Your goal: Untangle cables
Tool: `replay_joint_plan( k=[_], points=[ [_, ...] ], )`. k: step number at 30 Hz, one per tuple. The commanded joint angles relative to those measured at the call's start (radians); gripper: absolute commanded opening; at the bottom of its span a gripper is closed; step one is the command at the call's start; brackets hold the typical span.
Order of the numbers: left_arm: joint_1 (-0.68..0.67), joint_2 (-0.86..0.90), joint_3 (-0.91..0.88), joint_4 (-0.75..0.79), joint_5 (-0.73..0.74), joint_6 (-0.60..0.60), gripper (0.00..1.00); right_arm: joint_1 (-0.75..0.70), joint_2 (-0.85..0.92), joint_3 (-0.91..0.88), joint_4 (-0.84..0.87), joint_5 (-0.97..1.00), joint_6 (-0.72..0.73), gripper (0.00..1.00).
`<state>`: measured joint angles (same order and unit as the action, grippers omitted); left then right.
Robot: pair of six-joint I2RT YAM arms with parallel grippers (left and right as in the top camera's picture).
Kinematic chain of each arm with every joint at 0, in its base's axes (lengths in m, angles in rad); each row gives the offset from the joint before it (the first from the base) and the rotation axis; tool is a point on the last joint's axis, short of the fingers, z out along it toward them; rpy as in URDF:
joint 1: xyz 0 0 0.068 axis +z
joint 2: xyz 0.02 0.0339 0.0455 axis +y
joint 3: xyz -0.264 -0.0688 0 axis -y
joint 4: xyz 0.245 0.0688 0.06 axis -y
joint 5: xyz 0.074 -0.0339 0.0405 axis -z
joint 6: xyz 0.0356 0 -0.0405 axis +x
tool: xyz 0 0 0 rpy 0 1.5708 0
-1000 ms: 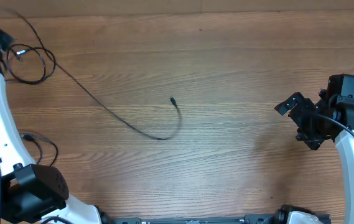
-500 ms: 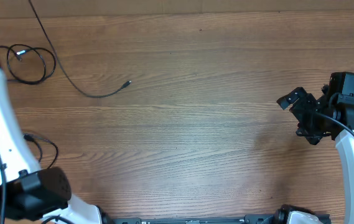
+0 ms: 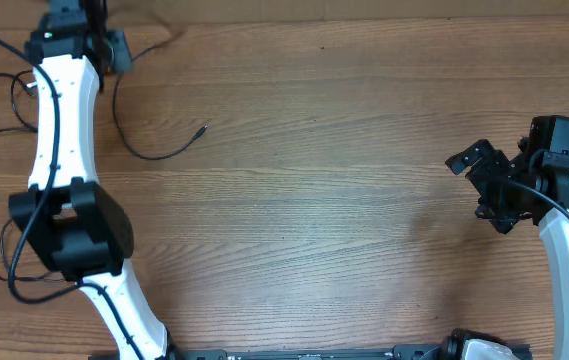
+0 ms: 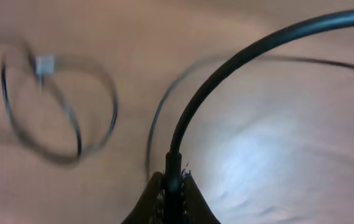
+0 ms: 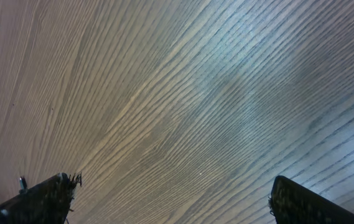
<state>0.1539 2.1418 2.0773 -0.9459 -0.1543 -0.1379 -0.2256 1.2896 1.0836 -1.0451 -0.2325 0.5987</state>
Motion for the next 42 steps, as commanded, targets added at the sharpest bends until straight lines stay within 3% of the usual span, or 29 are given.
replay_joint_plan(
  k=[1,4,8,9,10,11,15,18,23,30,38,42],
  points=[
    [0.012,0.023,0.006,-0.072,-0.025,-0.151,0.04,0.004,0.003,0.017,0.0,-0.005,0.003,1.0],
    [0.009,0.043,0.005,-0.162,0.077,-0.154,0.08,0.004,0.003,0.017,0.001,-0.005,0.003,1.0],
    [0.009,0.058,0.005,-0.258,-0.006,-0.155,0.2,0.004,0.003,0.017,-0.001,-0.005,0.003,1.0],
    [0.011,0.057,0.005,-0.276,-0.06,-0.159,0.32,0.004,0.003,0.017,-0.002,-0.006,0.003,1.0],
    [0.012,0.055,0.005,-0.29,-0.117,-0.178,0.75,0.004,0.003,0.017,-0.005,-0.006,0.003,1.0],
    [0.014,0.055,0.006,-0.309,-0.193,-0.218,0.99,0.004,0.003,0.017,-0.008,-0.006,0.003,1.0],
    [0.023,0.055,0.007,-0.386,-0.44,-0.352,1.0,0.004,0.003,0.017,-0.023,-0.006,0.003,1.0],
    [0.042,0.047,0.007,-0.412,-0.488,-0.359,0.99,0.004,0.003,0.017,-0.034,-0.006,0.003,1.0],
    [0.067,-0.008,0.007,-0.413,-0.348,-0.257,0.99,0.004,0.003,0.017,-0.037,-0.017,0.003,1.0],
    [0.089,-0.214,0.007,-0.365,-0.025,-0.119,1.0,0.004,0.003,0.017,-0.036,-0.016,0.003,1.0],
    [0.089,-0.538,-0.018,-0.356,0.151,-0.062,1.0,0.004,0.003,0.017,-0.01,-0.016,0.003,1.0],
    [0.089,-0.762,-0.192,-0.291,0.18,-0.061,1.0,0.004,0.003,0.017,-0.01,-0.016,0.003,1.0]
  ],
)
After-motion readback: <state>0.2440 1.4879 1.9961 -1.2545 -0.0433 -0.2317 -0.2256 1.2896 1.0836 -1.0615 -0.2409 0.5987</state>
